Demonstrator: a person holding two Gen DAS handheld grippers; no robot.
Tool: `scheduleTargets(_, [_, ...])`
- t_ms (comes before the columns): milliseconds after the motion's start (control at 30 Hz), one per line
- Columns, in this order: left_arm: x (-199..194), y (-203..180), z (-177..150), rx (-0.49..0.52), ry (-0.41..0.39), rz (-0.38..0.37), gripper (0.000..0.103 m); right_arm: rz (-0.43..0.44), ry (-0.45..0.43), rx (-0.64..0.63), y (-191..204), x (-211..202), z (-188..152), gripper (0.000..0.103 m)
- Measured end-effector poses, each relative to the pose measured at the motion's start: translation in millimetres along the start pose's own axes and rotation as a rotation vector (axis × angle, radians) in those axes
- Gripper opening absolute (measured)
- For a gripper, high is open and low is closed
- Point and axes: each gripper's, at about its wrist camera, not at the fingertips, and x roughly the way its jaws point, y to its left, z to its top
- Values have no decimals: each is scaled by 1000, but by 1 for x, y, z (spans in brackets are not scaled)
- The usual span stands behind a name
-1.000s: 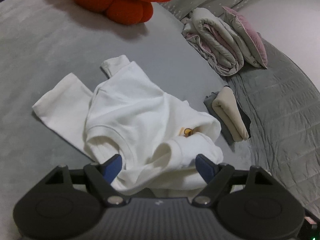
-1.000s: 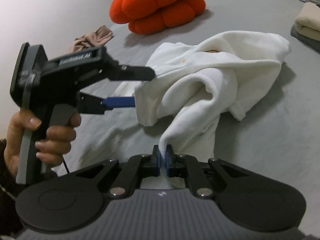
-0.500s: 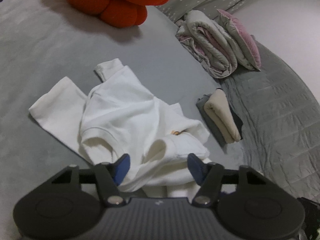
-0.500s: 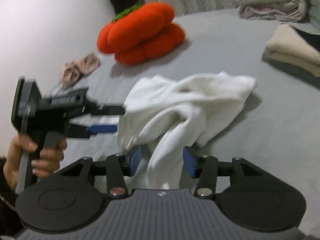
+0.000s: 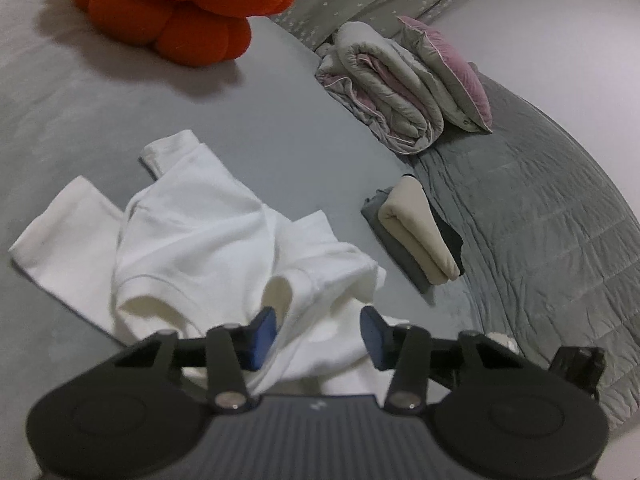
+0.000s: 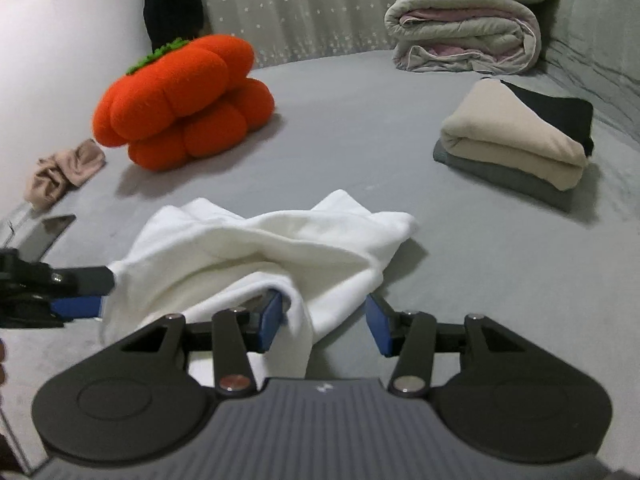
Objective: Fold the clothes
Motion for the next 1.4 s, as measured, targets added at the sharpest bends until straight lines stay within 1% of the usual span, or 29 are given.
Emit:
scheduleTargets(67, [3, 0, 1, 2, -1, 6, 40, 9, 1, 13, -4, 4, 1, 51])
scheduleTargets(167, [7, -1, 0, 20, -6, 24, 30, 79, -1, 103, -17, 5, 5, 51])
scheduleTargets(233, [10, -3, 0, 41, -5, 45, 15, 120, 7, 159, -26, 5, 7, 51])
scheduleTargets(333, [14, -5, -1, 70, -6, 76, 5, 204, 26, 251, -36, 6, 7, 51])
scheduleTargets(433, [10, -7, 0, 90, -45, 103, 4, 261, 46, 315, -45, 6, 7, 51])
scheduleTargets(533, [1, -9, 4, 117, -110, 138, 4, 295, 63, 369, -52, 4, 7, 52])
scheduleTargets(633, [-9, -7, 10, 142, -163, 172, 4, 317, 72, 389, -53, 2, 9, 52])
scheduleTargets(767, [-21, 1, 20, 125, -213, 201, 4, 372, 78, 412, -52, -2, 10, 52])
scheduleTargets(833, [-29, 5, 24, 114, -240, 209, 4, 405, 65, 421, -50, -7, 10, 53])
scheduleTargets(933, [-43, 12, 30, 98, -284, 222, 4, 432, 39, 430, -50, -15, 11, 55])
scheduleTargets(1033, [-57, 17, 36, 84, -331, 244, 4, 398, 14, 413, -48, -21, 11, 55])
scheduleTargets(1167, [-74, 27, 43, 54, -374, 259, 4, 311, 6, 361, -40, -20, 8, 55])
scheduleTargets(1233, [-80, 33, 46, 34, -391, 268, 4, 288, 11, 330, -34, -15, 6, 55])
scheduleTargets(1300, [-85, 38, 48, 16, -401, 278, 4, 280, 21, 302, -25, -8, 4, 55])
scheduleTargets(1400, [-92, 45, 50, -6, -412, 297, 4, 293, 34, 283, -12, 2, 1, 55])
